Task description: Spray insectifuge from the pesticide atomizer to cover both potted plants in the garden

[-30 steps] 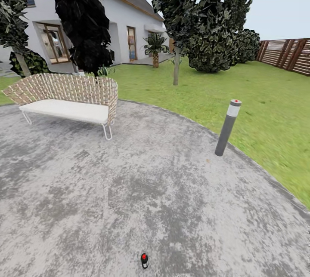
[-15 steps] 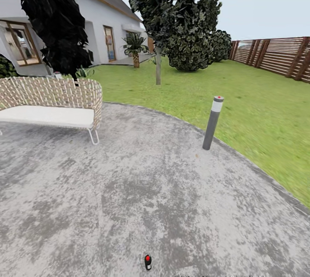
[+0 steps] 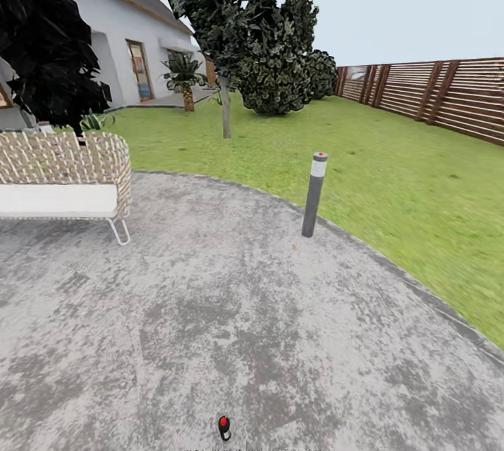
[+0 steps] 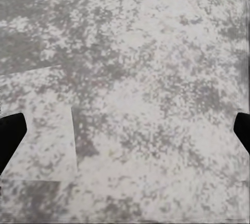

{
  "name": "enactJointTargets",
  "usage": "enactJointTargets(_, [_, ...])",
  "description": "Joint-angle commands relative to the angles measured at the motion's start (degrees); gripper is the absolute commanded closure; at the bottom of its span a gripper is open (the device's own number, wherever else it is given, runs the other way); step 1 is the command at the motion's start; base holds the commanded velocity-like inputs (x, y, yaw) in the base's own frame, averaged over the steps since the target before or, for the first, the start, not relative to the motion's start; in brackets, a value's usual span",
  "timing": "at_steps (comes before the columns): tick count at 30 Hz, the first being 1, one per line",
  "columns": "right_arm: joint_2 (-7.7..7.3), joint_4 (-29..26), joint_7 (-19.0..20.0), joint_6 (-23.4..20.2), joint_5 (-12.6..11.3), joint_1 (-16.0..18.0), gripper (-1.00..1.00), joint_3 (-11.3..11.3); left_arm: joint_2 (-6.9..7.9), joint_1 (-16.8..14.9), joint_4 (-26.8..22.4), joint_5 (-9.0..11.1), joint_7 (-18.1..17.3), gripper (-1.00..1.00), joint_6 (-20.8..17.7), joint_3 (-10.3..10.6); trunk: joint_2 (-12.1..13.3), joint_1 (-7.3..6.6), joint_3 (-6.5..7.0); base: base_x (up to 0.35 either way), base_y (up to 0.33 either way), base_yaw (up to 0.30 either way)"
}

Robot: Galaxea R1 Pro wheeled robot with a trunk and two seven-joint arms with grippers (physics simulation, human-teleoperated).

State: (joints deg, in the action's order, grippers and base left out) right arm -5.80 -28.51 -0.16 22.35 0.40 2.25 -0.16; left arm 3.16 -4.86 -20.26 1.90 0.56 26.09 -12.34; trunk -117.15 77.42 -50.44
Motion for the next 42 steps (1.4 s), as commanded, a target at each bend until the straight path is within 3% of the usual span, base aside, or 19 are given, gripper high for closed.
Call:
enactJointTargets(1, [0.00, 0.0, 0.0, 0.2, 0.0, 0.0, -1.00, 0.0, 0.01, 0.0, 0.0, 0.2, 0.0, -1.00, 0.2, 0.0, 0.0, -0.02, -0.05, -0.156, 0.202, -0.289])
enactJointTargets(26, [0.00, 0.1, 0.0, 0.2, 0.0, 0.0, -1.00, 0.0, 0.01, 0.0, 0.0, 0.2, 0.0, -1.00, 0.2, 0.0, 0.0, -0.02, -0.05, -0.183, 0.247, -0.289])
enactJointTargets(42, [0.00, 0.0, 0.2, 0.2, 0.1, 0.0, -1.00, 0.0, 0.02, 0.0, 0.0, 0.2, 0.1, -1.00, 0.2, 0.0, 0.0, -0.02, -0.05, 0.000, 0.301, -0.289])
